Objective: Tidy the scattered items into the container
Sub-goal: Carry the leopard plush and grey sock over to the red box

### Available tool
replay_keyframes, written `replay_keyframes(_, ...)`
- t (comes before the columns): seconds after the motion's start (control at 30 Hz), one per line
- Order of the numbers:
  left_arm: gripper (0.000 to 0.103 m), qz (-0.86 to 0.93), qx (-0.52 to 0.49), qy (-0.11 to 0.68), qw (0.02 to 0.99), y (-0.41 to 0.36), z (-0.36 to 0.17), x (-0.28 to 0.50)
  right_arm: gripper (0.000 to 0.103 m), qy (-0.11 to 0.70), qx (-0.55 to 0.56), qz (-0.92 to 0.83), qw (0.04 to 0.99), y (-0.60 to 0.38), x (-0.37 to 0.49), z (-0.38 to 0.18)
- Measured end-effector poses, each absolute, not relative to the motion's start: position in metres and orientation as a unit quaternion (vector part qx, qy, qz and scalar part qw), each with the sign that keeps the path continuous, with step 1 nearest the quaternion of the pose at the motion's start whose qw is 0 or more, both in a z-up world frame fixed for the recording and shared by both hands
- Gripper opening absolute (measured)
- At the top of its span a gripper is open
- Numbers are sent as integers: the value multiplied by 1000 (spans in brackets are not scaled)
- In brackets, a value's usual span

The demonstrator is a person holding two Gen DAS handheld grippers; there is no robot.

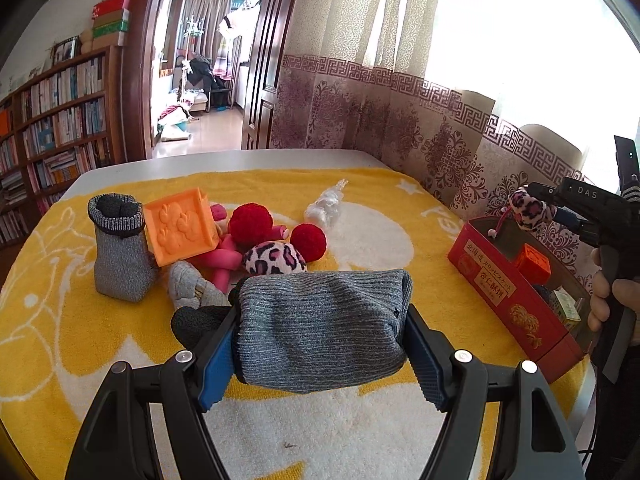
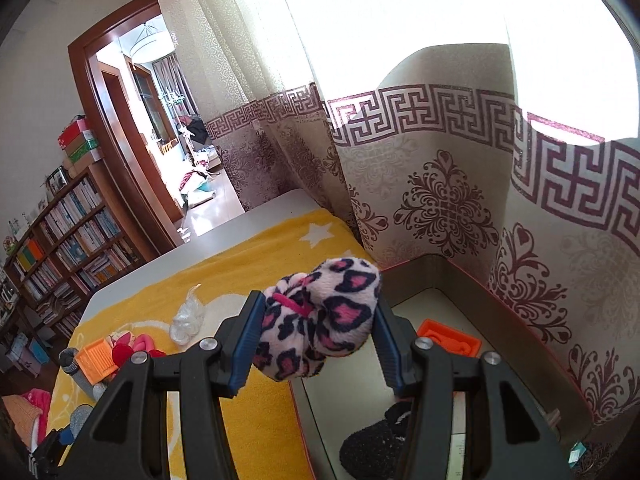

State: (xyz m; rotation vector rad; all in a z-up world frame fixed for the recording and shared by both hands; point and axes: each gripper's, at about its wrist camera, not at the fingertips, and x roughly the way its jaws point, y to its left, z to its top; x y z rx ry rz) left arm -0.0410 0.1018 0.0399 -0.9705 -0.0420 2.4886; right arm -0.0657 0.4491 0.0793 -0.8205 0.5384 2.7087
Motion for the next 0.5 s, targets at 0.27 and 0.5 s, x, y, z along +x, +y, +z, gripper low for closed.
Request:
replay_keyframes(0.27, 77, 905, -344, -1, 251, 127, 56, -39, 59, 187, -301, 922, 152, 473, -80, 74)
replay_keyframes(0.5, 77, 900, -342, 18, 268, 155, 64, -40, 72, 196, -298, 923, 143, 483, -76, 74)
